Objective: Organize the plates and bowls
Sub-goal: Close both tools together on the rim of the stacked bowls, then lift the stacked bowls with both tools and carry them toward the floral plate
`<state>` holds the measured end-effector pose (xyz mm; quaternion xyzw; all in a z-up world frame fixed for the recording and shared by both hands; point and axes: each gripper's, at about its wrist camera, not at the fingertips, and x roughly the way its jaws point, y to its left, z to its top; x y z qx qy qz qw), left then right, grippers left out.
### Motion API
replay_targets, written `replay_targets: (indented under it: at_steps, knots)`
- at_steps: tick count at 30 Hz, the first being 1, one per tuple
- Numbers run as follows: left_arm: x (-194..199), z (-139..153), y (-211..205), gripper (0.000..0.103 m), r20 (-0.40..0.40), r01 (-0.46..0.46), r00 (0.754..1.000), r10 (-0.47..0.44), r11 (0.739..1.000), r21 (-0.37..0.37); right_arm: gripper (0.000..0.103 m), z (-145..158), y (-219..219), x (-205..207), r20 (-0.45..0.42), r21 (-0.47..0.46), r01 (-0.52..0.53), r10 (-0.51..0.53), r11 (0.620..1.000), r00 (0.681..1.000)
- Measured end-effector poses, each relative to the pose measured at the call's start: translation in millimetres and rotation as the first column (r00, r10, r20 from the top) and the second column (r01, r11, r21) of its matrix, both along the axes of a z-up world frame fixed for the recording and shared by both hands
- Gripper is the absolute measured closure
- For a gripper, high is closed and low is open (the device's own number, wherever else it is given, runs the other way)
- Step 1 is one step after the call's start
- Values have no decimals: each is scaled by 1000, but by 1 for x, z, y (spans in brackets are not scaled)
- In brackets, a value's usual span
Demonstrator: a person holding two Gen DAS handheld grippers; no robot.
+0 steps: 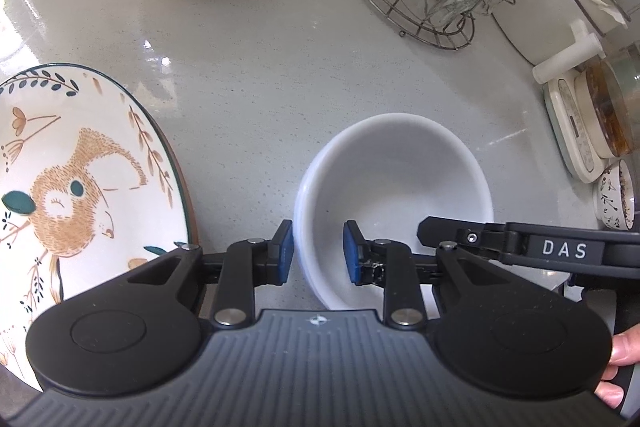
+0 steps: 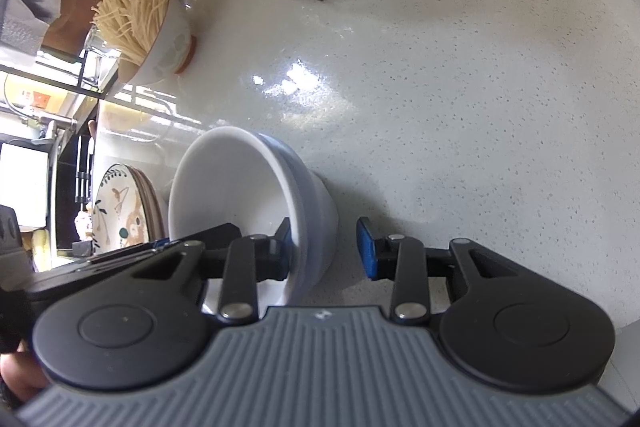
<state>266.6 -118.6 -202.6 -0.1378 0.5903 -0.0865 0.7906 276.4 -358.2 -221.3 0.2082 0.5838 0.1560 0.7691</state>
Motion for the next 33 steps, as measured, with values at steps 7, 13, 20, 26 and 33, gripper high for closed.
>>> replay_targets:
  at_steps: [7,13,20,26,33]
  knots:
    - [0,2,-2,72,2,10,1000,-10,1000,-5,67,5,2,2,16,18,-9,8,1000,1000]
    - [1,3,-2,72,9,13,1000,-12,1000,-5,74,6,4,4,22,10,-21,21,1000,1000]
    - [1,11,1,72,46,18,999,-18,1000,-7,74,10,5,3,33,14,-26,26,1000,999]
    - [1,20,3,72,75,20,997,-19,1000,-17,74,20,6,3,63,2,-32,31,999,998]
    - [0,33,10,72,109,9,994,-6,1000,-29,74,32,12,4,103,-14,-41,42,999,994]
